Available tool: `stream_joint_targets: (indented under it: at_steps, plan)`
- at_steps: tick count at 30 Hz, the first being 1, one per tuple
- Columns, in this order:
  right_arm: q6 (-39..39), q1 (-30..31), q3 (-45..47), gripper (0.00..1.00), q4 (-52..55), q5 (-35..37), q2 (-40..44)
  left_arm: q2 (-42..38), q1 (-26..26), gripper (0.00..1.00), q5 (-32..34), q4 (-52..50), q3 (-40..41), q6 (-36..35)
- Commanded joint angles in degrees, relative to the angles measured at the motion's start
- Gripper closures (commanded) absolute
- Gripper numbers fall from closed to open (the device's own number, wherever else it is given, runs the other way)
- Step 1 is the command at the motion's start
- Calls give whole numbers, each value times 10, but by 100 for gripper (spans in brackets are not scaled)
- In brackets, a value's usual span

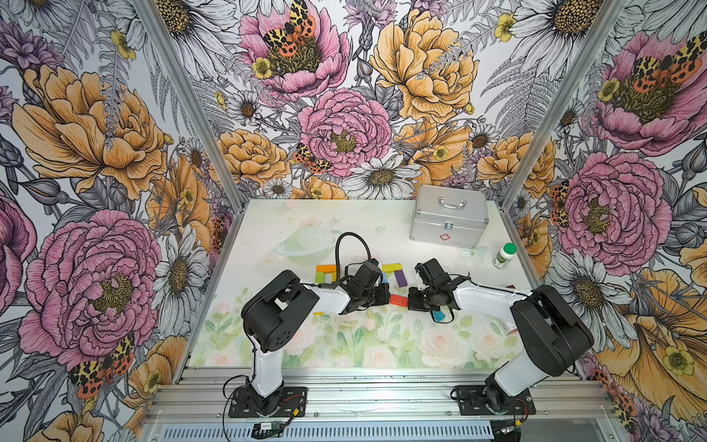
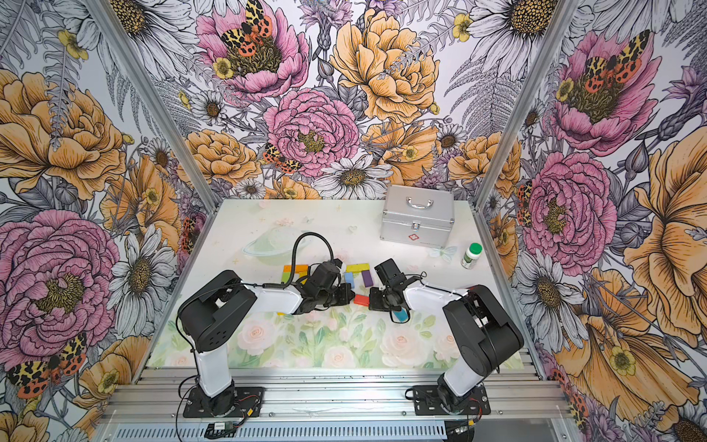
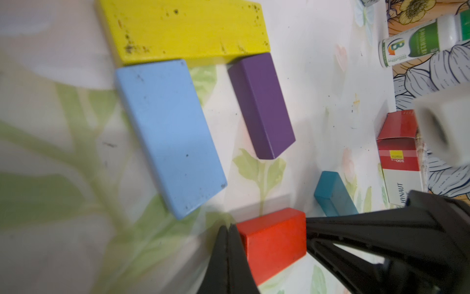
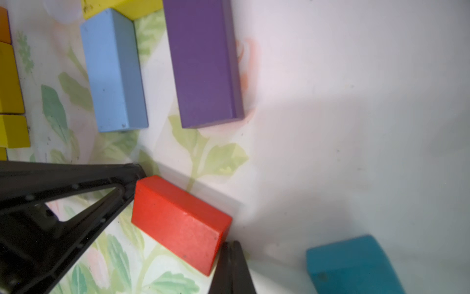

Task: Assemble the letter p with building blocks
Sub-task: Assemble the building block at the center of the board.

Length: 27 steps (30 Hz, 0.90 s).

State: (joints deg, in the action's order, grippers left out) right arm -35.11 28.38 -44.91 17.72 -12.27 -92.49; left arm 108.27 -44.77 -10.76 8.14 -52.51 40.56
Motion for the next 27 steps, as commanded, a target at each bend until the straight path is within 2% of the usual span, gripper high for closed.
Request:
stream_joint_targets:
  at_steps: [1,27]
  plan:
    - [20,-10,-6,97,9,22,-42,-19,-15,100,-13,-1,6,0]
    - [56,-52,-45,98,12,13,-75,9,-23,100,-1,-47,-61,5]
